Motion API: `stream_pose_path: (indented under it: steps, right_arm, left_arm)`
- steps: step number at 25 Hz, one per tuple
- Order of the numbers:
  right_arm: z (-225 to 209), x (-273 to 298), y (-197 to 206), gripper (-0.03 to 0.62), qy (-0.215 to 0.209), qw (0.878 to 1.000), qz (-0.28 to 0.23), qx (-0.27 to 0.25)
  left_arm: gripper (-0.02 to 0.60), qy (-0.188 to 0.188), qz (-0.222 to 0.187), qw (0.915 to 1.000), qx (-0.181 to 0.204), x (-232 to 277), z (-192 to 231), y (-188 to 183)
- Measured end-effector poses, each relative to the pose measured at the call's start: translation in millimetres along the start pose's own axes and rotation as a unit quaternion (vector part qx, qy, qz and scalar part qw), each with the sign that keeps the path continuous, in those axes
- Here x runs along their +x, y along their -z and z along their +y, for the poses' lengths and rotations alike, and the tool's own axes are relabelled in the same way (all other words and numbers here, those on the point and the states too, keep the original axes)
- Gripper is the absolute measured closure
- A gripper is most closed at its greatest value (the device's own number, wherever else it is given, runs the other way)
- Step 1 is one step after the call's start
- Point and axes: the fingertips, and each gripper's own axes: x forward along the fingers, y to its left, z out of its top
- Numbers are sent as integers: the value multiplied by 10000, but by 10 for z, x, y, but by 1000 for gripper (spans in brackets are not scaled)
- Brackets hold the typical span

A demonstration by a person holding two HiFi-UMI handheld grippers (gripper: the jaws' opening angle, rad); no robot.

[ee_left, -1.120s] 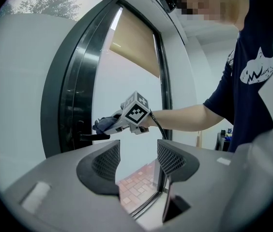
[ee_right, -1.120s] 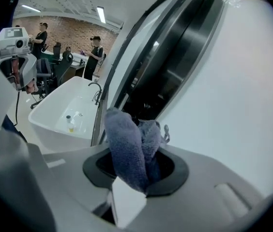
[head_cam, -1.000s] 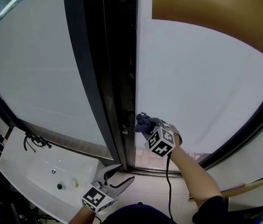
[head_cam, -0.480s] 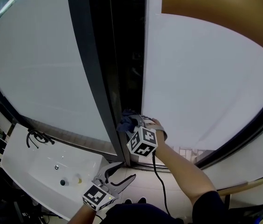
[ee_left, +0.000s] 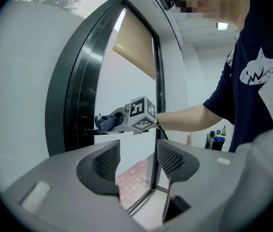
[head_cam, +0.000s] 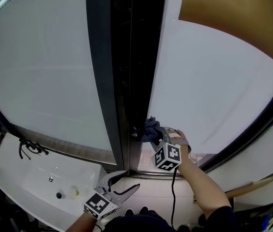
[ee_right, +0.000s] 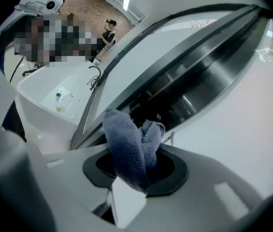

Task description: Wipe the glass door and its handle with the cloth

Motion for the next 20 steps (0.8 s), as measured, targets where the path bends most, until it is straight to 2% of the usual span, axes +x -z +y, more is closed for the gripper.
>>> stream_pose_path:
  steps: [5, 8, 12, 15, 17, 20]
  right_arm:
    - [-171, -142, 452, 465, 271, 9978, 480, 361]
    - [-243, -297, 375, 465, 544, 9973, 282, 403]
    - [-38, -293, -243, 465, 509, 9976, -334, -343]
    - [159, -70, -613, 465, 491, 9918, -489, -1078]
    - [286, 138, -723, 465, 413, 9879, -466, -1419]
    - [407, 379, -678, 465, 267, 9848, -317, -1686]
  left_arm:
    - [347, 240, 33, 9997, -16, 5, -59, 37]
    - [347, 281, 19, 9996, -16, 23, -58, 20]
    - [347, 234, -27, 9997, -1, 62, -32, -3]
    - [347, 225, 2, 9997, 23, 102, -67, 13]
    - [347, 185, 26, 9998, 20, 123, -95, 36]
    - [347, 87, 20, 10000, -42, 115, -113, 57]
